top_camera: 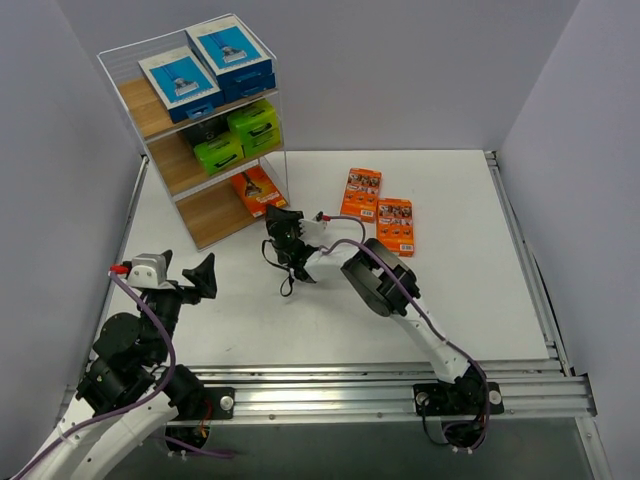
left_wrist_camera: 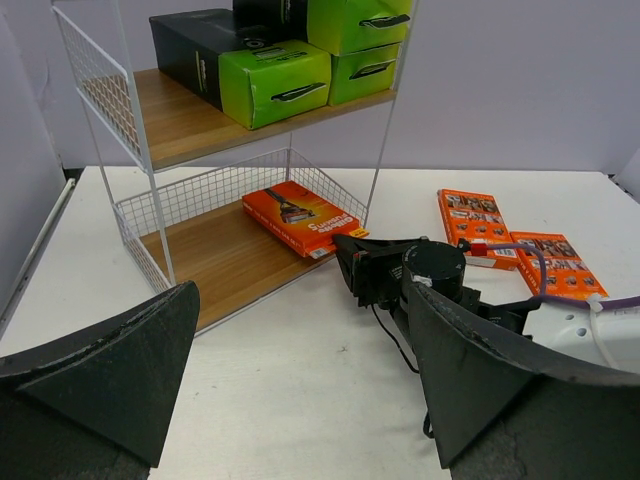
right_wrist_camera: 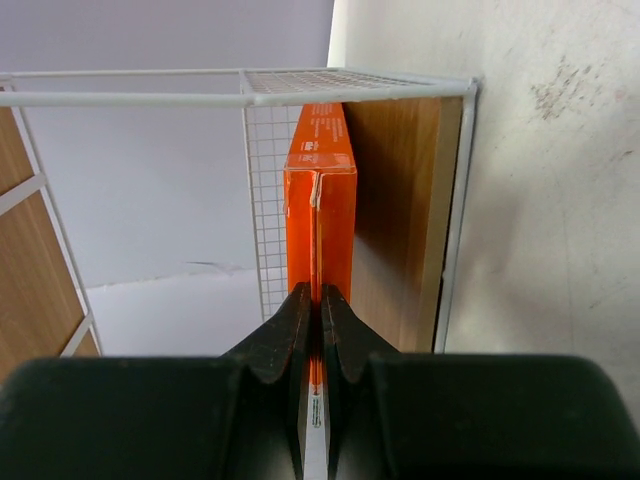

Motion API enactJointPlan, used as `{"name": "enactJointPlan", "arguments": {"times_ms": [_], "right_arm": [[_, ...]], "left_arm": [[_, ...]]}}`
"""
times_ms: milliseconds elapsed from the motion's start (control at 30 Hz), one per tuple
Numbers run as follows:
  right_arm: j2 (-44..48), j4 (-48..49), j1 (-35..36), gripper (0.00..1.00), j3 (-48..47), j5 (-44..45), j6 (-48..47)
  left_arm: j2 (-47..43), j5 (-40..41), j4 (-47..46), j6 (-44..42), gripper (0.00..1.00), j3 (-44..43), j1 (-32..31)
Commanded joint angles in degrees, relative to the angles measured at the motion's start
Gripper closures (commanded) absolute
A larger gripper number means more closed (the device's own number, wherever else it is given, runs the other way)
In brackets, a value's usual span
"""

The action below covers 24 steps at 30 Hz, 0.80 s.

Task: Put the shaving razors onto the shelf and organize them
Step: Place the shaving razor onto shelf

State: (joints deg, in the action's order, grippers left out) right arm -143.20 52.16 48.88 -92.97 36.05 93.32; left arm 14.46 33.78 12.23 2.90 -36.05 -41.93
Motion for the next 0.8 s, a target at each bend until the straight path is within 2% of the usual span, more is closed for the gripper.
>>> {"name": "enactJointPlan", "arguments": {"times_ms": [0,767], "right_arm": [[-0.77,-1.35,-0.45,1.00,-3.09,4.12,1.95],[-6.39,-3.64,-3.18,1.00,-11.44,-4.06,-0.68]], "left_arm": [[-0.40,0.41,-3.09,-0.35,0.06,0.02,-0.61],[-1.01,0.94,-3.26,-0.61,0.06,0.11,-0.87]]}}
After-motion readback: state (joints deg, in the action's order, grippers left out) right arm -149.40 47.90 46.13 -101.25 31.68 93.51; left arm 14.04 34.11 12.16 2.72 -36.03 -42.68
